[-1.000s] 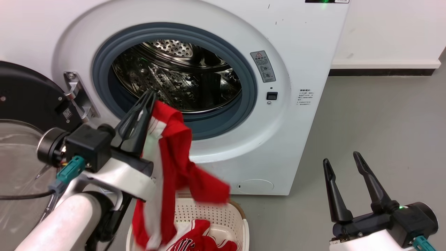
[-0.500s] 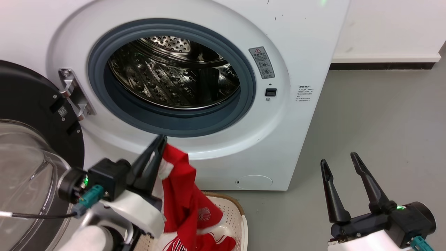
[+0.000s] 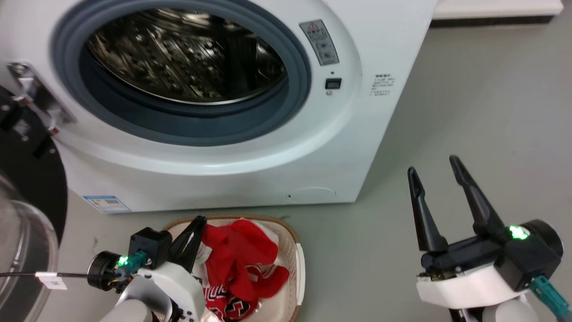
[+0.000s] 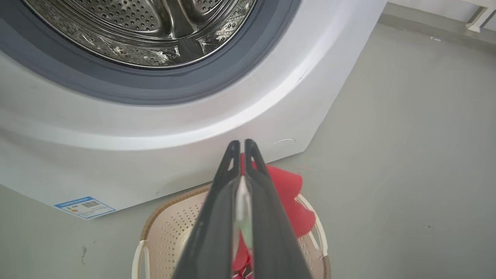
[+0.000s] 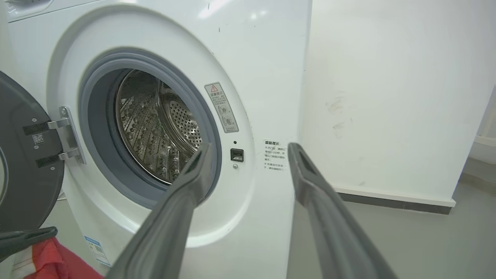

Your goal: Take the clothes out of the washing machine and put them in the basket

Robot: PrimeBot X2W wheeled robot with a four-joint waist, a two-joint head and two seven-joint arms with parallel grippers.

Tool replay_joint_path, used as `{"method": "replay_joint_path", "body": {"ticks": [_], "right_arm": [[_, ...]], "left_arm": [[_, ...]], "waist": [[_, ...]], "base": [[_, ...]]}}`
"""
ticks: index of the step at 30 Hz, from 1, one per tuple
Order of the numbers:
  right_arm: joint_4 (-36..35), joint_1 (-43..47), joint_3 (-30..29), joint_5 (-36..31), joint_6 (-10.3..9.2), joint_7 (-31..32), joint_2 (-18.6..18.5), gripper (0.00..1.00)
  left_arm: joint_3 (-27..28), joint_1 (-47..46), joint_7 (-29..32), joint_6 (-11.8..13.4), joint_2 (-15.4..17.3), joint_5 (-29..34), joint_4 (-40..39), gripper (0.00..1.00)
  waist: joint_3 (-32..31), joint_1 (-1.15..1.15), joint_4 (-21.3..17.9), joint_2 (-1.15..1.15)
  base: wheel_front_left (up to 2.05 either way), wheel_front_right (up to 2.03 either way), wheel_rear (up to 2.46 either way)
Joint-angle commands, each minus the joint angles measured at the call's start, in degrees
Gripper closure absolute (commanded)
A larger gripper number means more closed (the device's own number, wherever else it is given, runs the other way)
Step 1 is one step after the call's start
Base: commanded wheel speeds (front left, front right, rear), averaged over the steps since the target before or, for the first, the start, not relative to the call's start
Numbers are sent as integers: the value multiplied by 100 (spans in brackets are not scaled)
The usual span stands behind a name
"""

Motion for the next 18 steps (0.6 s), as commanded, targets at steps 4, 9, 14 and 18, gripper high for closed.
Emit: {"method": "replay_joint_path", "body": {"ticks": [4, 9, 14, 18], "right_arm": [[-120, -439, 44, -48, -4, -13, 6, 0], [-224, -807, 33, -29, -4, -13, 7, 0], [-357, -1170, 5, 25, -5, -13, 6, 0], [-460, -1418, -24, 84, -4, -13, 9, 0]], "left_arm": [[-22, -458, -247, -301, -287, -41, 1005, 100], [-118, -1095, -380, -657, -662, -10, 2386, 100], [-355, -2017, -444, -1060, -1080, 216, 3947, 100], [-604, -2577, -383, -1223, -1257, 454, 4835, 100]], "waist": [[862, -1, -327, 0], [1565, -1, -477, 0], [2385, -1, -642, 0], [2875, -1, -729, 0]], "base": [[0, 0, 0], [0, 0, 0], [0, 0, 0], [0, 0, 0]]}}
